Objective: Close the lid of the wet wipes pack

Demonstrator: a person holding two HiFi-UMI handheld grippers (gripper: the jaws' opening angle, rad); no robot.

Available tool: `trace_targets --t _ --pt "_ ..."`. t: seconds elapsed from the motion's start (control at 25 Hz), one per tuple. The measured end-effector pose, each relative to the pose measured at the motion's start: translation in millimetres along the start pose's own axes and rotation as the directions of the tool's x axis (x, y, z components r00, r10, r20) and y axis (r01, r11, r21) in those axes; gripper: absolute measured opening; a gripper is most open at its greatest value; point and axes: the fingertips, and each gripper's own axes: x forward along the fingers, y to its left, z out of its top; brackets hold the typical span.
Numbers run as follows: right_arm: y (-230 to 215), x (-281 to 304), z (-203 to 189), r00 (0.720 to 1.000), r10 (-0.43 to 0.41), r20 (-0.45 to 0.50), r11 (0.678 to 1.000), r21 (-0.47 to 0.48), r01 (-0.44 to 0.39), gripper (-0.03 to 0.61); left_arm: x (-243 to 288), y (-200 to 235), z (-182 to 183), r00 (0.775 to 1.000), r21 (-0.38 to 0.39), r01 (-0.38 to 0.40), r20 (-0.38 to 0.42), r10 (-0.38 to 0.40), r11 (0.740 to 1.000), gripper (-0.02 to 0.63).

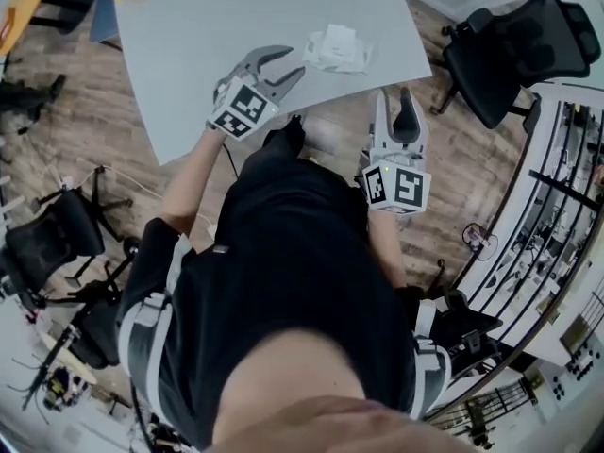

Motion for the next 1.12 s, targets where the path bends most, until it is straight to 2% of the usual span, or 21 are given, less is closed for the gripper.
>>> trace_targets --t 0.16,0.28,0.44,0.56,0.68,0.84,0.92,1.04,1.12 --pt "-16 47 -1 0.999 -0.012 -0.031 1.0 -0.002 0.012 0.176 60 28 -42 0.988 0.088 0.085 -0.135 -0.073 0.992 0.179" --pt "-19 72 -4 0.998 -0.023 -0.052 1.0 -0.002 0.023 0.176 94 37 -74 0.965 0.151 0.166 -0.23 -0.129 0.974 0.19" --pt "-24 96 -8 0.996 -0.04 -0.084 0.999 0.001 0.04 0.176 131 32 -106 0.915 0.231 0.307 -0.339 -0.219 0.923 0.193" --pt "-26 113 -14 0.992 -0.052 -0.112 0.999 -0.002 0.052 0.176 155 30 -124 0.888 0.266 0.372 -0.38 -0.258 0.889 0.192" --pt "-30 126 -19 0.989 -0.069 -0.131 0.998 -0.004 0.069 0.176 177 27 -138 0.865 0.279 0.419 -0.411 -0.287 0.864 0.192" --pt "-37 142 -25 0.986 -0.087 -0.143 0.996 -0.002 0.087 0.176 204 31 -160 0.83 0.254 0.467 -0.455 -0.322 0.847 0.192" --pt "-40 147 -27 0.984 -0.092 -0.152 0.996 -0.004 0.092 0.176 211 31 -171 0.802 0.236 0.499 -0.49 -0.341 0.834 0.19" --pt "-41 157 -28 0.981 -0.092 -0.169 0.996 -0.009 0.091 0.176 212 30 -190 0.754 0.245 0.551 -0.557 -0.349 0.798 0.19" --pt "-42 166 -31 0.979 -0.085 -0.184 0.996 -0.019 0.083 0.176 212 30 -197 0.737 0.254 0.572 -0.577 -0.353 0.78 0.19"
